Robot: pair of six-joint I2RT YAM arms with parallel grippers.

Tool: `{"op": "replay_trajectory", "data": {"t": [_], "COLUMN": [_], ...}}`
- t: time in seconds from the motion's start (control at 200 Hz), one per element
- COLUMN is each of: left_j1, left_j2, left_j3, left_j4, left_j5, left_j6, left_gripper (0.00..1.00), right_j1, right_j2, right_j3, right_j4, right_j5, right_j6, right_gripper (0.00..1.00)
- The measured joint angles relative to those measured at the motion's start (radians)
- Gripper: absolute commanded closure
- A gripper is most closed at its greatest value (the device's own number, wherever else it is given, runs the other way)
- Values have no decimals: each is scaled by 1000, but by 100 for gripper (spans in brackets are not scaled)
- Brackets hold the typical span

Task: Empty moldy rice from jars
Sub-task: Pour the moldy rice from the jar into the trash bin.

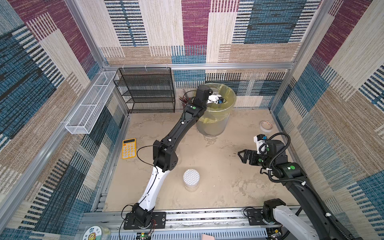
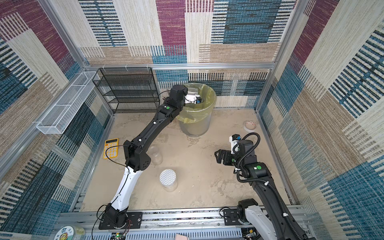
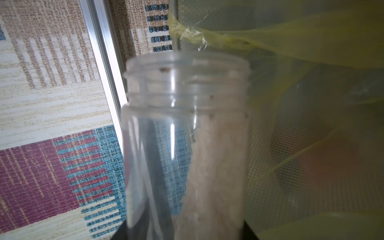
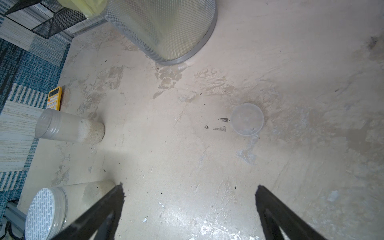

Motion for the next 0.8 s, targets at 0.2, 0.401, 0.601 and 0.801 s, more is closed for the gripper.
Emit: {"op": "replay_trajectory", "data": {"t": [0.2,0.401,0.601,0.801], "left_j1": [-12,-12,-14,-18], "left_j2": [14,23,1,-65], "left_j3": [-65,-71,-129,-217], "left_j4": [135,214,296,353], "left_j5": [-13,-14,-13,8], "left_j6": [150,259,338,402], "left_gripper": [100,100,100,100], "right_j1": [0,0,0,0], "right_j2": [-7,-16,-22,-39], "right_j3": [-9,-11,-11,-11], "right_j4": [8,10,10,11], "right_j5": [-8,-9,-9,-10], "right_j6": [0,0,0,0], "right_gripper": [1,1,1,1]}}
